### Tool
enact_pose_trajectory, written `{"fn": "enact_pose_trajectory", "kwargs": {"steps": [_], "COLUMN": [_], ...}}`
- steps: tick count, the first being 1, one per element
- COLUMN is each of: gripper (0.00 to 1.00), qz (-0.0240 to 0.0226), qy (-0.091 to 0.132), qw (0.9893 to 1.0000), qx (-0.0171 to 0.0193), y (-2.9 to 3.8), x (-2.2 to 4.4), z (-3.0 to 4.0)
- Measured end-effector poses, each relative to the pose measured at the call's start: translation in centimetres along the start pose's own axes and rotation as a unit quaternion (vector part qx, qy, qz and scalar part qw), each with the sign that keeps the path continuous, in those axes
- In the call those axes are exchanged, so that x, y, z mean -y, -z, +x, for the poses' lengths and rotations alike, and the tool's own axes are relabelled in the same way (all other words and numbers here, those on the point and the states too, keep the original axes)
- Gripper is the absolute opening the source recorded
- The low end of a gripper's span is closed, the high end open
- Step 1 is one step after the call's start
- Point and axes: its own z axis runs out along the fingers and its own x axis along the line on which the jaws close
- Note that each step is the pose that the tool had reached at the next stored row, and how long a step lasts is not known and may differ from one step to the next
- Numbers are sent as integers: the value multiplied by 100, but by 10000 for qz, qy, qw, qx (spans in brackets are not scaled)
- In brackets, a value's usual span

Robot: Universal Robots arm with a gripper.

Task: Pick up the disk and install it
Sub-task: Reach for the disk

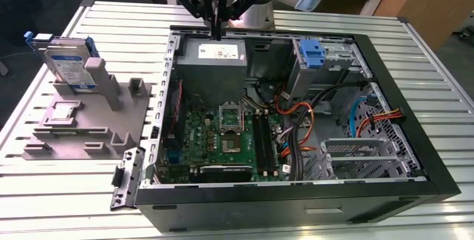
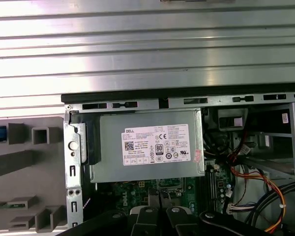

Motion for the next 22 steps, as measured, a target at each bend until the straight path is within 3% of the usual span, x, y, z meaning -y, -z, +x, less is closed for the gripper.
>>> {"fn": "enact_pose_trajectory", "kwargs": {"steps": [22], "gripper": [15], "qz": [0], "qy": [0], "qw": [10000], "qx": [0], "y": [1], "x": [9], "z": [123]}}
